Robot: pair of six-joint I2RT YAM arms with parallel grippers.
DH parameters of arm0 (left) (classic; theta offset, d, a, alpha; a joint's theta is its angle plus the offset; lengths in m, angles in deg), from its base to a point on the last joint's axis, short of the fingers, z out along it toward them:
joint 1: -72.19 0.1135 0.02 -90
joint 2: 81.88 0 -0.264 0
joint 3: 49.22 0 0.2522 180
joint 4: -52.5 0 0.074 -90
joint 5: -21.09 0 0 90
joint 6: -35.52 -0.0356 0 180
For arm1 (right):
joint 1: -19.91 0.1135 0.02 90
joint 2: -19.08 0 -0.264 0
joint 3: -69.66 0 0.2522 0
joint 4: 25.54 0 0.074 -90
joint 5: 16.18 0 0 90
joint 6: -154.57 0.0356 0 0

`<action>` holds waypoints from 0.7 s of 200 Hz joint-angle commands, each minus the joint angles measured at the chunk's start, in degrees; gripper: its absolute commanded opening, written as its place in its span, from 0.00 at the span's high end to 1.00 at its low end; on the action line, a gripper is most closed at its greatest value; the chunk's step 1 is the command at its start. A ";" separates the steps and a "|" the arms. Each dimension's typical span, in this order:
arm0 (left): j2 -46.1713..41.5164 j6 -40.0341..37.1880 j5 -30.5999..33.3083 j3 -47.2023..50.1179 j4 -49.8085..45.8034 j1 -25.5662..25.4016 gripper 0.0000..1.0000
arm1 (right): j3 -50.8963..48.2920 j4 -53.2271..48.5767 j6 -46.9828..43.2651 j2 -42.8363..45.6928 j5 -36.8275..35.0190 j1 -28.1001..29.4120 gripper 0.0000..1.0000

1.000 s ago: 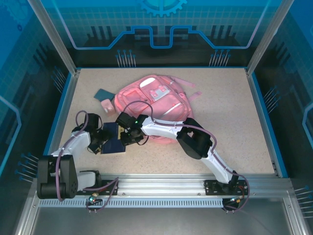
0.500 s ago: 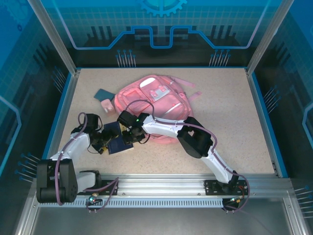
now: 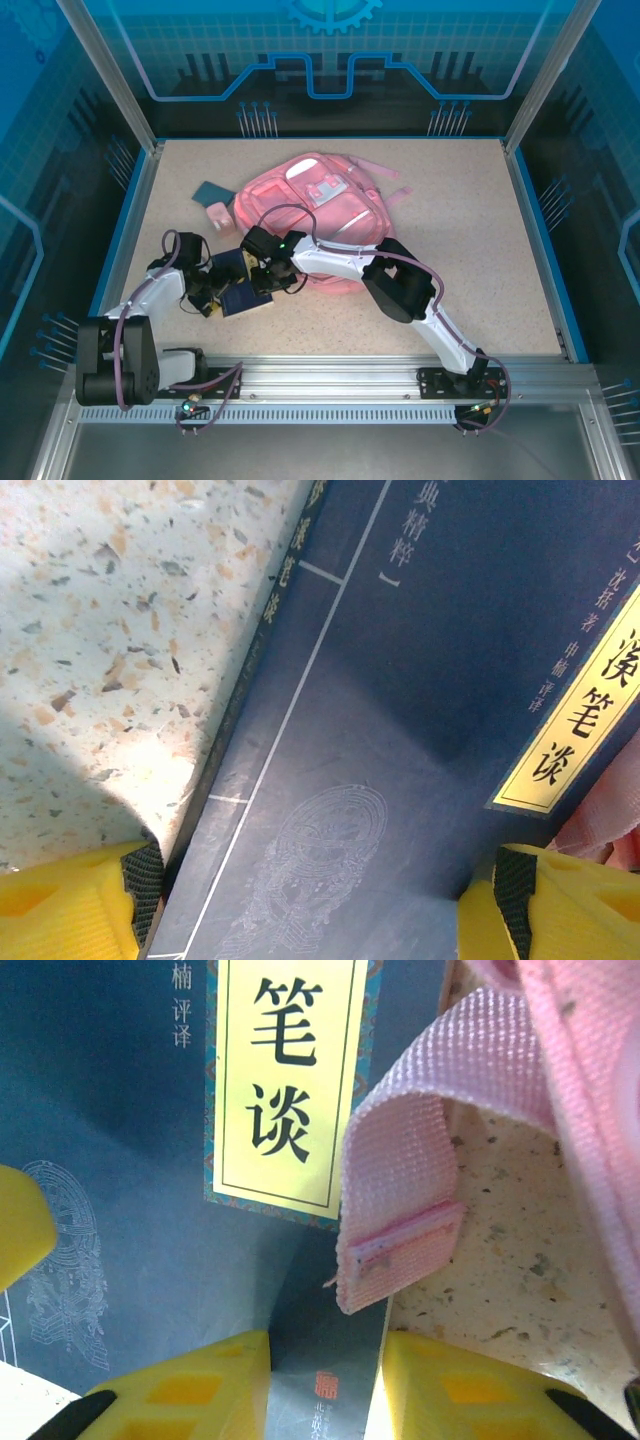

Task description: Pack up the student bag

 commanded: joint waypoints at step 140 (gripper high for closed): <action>-9.32 5.06 -21.44 0.48 8.75 0.02 0.41 | -2.66 -1.06 0.85 0.45 -0.55 -0.73 0.64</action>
